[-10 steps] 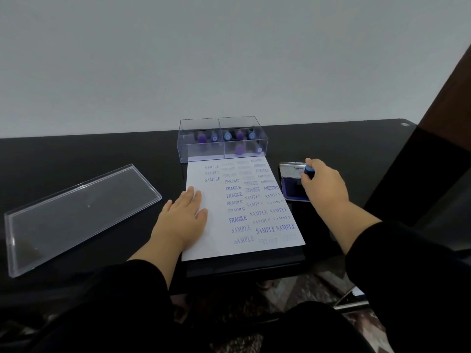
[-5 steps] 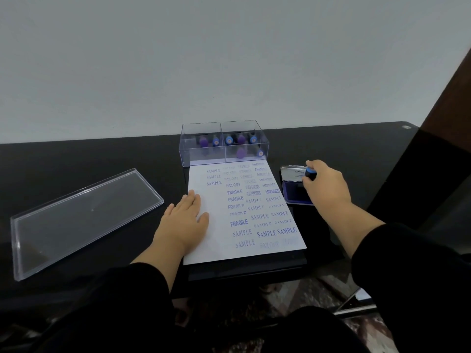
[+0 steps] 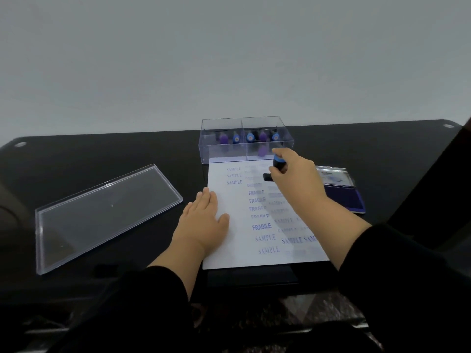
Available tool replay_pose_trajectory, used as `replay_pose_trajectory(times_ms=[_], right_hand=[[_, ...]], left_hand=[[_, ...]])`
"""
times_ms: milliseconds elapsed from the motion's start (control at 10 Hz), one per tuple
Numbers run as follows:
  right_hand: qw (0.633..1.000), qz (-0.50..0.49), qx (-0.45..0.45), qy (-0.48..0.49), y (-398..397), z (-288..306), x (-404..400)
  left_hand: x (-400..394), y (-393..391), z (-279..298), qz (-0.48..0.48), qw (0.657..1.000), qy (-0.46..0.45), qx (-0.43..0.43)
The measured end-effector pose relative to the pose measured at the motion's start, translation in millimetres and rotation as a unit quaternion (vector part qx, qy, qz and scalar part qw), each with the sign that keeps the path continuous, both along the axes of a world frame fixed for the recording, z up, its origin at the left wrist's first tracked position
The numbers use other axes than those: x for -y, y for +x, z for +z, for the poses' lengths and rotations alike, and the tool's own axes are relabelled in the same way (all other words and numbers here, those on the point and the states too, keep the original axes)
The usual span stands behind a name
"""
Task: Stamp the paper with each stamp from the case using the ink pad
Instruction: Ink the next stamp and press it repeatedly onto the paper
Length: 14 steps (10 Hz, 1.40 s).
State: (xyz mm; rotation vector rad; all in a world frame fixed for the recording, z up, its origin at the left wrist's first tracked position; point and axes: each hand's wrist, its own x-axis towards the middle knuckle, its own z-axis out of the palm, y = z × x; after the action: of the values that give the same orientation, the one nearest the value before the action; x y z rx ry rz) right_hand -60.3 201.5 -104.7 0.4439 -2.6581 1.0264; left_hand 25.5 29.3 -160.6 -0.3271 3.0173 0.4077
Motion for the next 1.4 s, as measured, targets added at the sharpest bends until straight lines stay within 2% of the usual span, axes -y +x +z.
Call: replay_pose_trajectory(times_ms=[400, 800, 1300, 1400], right_hand=[[0.998, 0.063, -0.022, -0.01, -4.3, -21.1, 60.6], [0.996, 0.083, -0.008, 0.032, -0.9, -35.9, 70.5], [0.995, 0.093, -0.021, 0.033, 0.5, -38.4, 69.8], [0.996, 0.086, -0.025, 0.003, 1.6, -39.3, 67.0]], left_hand=[[3.6, -1.7, -1.1, -0.006, 1.0, 0.001, 0.005], [5.1, -0.7, -2.0, -0.006, 1.0, 0.006, 0.005], [3.9, -0.1, 0.0, -0.006, 1.0, 0.002, 0.012], [4.1, -0.1, -0.6, -0.007, 1.0, 0.0, 0.015]])
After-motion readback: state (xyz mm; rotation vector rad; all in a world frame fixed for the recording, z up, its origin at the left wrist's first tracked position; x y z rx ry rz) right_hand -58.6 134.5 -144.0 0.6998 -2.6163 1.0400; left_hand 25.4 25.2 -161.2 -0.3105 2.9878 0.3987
